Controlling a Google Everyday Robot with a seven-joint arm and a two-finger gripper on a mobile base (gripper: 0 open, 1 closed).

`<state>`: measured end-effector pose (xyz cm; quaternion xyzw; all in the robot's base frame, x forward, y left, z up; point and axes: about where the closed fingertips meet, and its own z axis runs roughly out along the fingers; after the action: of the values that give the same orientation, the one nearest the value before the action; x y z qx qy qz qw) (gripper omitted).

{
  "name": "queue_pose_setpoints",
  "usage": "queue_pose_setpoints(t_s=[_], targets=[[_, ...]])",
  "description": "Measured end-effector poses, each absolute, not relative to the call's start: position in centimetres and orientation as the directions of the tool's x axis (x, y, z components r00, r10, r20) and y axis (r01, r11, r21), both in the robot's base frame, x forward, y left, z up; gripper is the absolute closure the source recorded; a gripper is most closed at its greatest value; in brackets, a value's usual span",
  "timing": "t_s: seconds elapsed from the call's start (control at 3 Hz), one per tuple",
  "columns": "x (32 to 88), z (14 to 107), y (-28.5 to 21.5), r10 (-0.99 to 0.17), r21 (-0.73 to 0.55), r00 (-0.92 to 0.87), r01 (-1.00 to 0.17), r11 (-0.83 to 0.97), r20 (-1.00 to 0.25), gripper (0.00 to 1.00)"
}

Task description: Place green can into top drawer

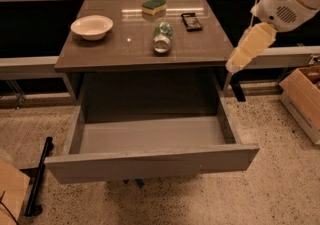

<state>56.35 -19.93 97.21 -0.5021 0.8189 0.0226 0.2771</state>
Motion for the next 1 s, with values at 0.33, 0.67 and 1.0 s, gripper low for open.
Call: queue_pose_setpoints(t_s=[0.33,0.67,1.0], targets=[[57.0,97.0,-19.7,-0.798,-0.234,-0.346,-0.831,0.505,-0.493,0.00],[59.2,95.7,-17.1,-0.726,-0.184,-0.356,-0.815,0.549,-0.588,0.00],[63.3,94.3,-12.8,-0.642,-0.119,-0.355,-0.810,0.574,-0.679,0.00]])
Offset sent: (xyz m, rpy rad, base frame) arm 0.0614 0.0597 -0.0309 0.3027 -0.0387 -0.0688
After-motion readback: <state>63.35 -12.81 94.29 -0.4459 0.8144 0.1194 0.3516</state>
